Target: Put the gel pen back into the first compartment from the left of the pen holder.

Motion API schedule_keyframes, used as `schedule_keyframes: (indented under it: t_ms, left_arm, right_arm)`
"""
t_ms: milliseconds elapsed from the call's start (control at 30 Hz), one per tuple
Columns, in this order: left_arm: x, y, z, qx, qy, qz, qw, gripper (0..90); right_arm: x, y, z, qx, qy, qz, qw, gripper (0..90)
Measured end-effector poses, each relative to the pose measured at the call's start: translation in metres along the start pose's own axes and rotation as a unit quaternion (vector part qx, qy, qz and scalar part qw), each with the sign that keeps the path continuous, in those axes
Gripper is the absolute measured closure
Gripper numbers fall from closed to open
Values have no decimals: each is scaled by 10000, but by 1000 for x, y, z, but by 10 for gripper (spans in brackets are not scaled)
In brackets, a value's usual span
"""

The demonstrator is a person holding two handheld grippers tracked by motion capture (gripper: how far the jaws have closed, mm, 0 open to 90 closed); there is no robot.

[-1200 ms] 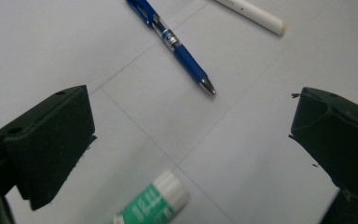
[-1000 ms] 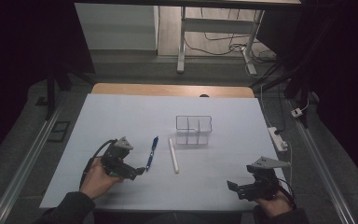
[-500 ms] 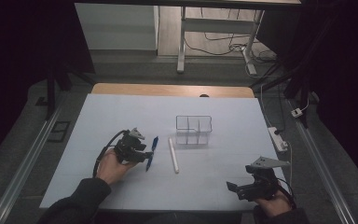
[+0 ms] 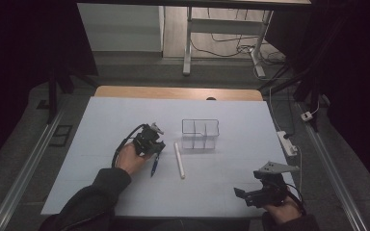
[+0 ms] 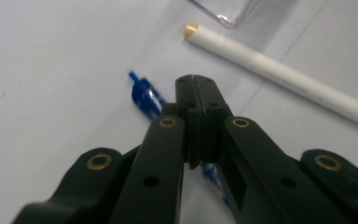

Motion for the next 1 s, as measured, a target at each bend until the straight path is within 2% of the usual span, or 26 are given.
schedule_keyframes:
  t_ms: [133,300,400,533,600,1000]
  left_arm:
    - [5,-8,-12,74,-51,-33,10000,884]
    - [14,-9,-19,185,-161,-18,9997,884]
    - [17,-9,-20,159,-96,73,9998,885]
    - [23,-5,-17,265,-235,29,9994,885]
    - [26,-3,-16,287,-214,68,9993,885]
    - [49,11,-7,520,-451,205,9974,885]
  right_arm:
    - [0,0,0,4,-1,1,10000,0]
    - [0,1,0,7,2,-13,10000,0]
    - [0,1,0,13,1,-8,10000,0]
    - [0,1,0,18,1,-7,10000,0]
    - [0,1,0,26,-2,-15,10000,0]
    - [0,1,-1,52,-20,3,10000,0]
Point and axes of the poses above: each handheld gripper's, and its own axes: z roughly backward along the jaws, y roughly out of its underside, x roughly to its left, the point moved 10 cm from there along -z, roughly forward along the jaws, and after that the axes turned 3 degrees about x, right-handed, at the moved point
